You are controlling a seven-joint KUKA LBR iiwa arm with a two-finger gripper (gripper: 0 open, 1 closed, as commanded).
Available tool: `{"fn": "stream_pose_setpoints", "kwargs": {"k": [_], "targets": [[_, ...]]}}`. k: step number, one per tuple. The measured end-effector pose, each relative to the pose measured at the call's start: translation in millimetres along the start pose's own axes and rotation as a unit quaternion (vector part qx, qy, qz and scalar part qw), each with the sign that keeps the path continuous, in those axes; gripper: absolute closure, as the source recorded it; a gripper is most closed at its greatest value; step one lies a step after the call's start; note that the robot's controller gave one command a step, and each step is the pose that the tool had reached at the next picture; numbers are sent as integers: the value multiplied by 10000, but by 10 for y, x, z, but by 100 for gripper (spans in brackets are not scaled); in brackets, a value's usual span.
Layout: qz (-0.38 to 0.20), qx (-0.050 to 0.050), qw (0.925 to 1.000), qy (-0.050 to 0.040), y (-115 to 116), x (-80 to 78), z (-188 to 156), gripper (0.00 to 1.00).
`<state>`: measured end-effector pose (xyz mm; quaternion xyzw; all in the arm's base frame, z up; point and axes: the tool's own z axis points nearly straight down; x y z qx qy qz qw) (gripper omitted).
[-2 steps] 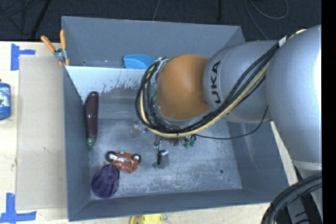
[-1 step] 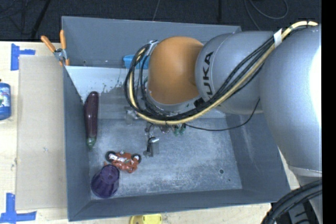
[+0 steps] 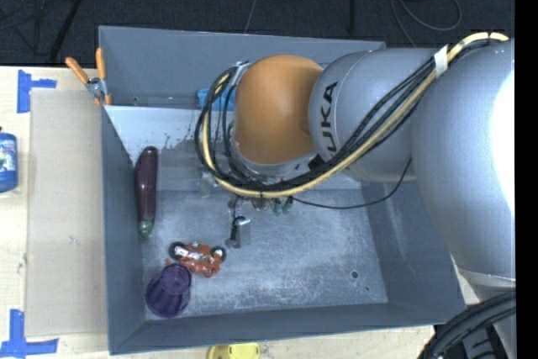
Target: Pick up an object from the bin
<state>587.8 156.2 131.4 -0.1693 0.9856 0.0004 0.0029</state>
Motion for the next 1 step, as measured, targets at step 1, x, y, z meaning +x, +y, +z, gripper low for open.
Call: {"fn": "stream_pose_setpoints", "kwargs": {"k": [1], "targets": [[81, -11, 10000, 32, 71, 314, 302, 0]]}}
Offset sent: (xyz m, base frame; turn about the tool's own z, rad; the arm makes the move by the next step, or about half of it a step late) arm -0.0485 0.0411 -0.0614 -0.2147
